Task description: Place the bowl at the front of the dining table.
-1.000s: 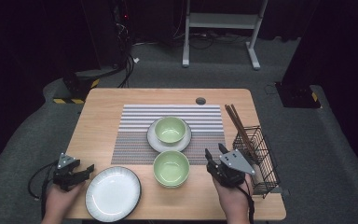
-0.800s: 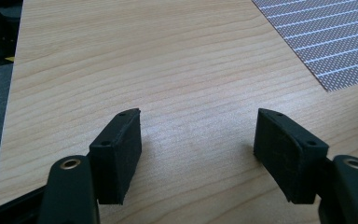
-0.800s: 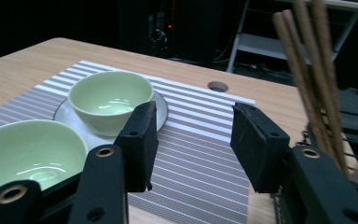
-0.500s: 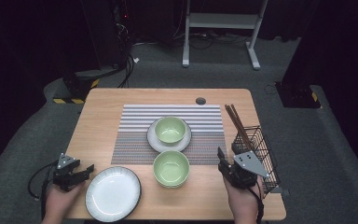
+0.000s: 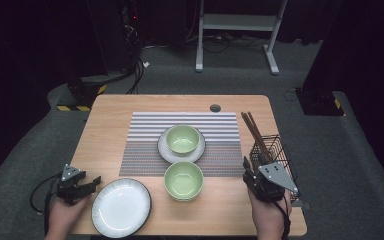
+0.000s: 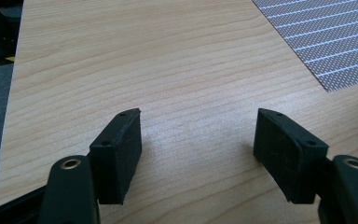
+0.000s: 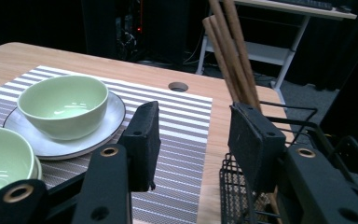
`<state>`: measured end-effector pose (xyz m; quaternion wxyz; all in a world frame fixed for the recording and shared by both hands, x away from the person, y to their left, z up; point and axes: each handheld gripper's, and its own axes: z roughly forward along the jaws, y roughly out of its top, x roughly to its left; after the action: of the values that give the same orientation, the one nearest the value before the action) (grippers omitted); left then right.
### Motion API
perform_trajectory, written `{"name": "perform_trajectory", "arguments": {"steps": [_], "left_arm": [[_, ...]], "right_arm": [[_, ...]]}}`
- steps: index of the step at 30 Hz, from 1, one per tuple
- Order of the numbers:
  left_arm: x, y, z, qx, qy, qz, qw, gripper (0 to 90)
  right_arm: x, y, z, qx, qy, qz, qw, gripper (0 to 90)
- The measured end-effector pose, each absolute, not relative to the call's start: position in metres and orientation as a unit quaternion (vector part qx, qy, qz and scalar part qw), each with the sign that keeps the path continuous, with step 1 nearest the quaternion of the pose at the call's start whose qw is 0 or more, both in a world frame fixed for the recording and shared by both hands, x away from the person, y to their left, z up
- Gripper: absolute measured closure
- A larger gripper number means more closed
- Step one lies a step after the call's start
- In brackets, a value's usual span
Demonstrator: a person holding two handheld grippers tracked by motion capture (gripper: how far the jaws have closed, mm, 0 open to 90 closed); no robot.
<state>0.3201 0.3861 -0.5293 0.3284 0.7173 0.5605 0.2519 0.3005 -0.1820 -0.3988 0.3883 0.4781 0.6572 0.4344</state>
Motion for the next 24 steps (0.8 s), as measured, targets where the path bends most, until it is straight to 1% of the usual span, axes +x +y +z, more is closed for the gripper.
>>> {"name": "perform_trajectory", "arguments": {"steps": [9, 15, 24], "left_arm": [[0.3201, 0.3862, -0.5293, 0.717, 0.560, 0.252, 0.328, 32.3], [0.3201, 0.3861, -0.5293, 0.717, 0.560, 0.252, 0.328, 32.3], [0.3201, 0.3861, -0.5293, 0.717, 0.561, 0.252, 0.328, 32.3]], "right_arm": [[0.2982, -0.1878, -0.3947, 0.479, 0.651, 0.444, 0.386, 53.3], [0.2991, -0.1904, -0.3934, 0.485, 0.646, 0.438, 0.394, 54.8], [0.3038, -0.1906, -0.3947, 0.498, 0.657, 0.405, 0.395, 62.5]]}}
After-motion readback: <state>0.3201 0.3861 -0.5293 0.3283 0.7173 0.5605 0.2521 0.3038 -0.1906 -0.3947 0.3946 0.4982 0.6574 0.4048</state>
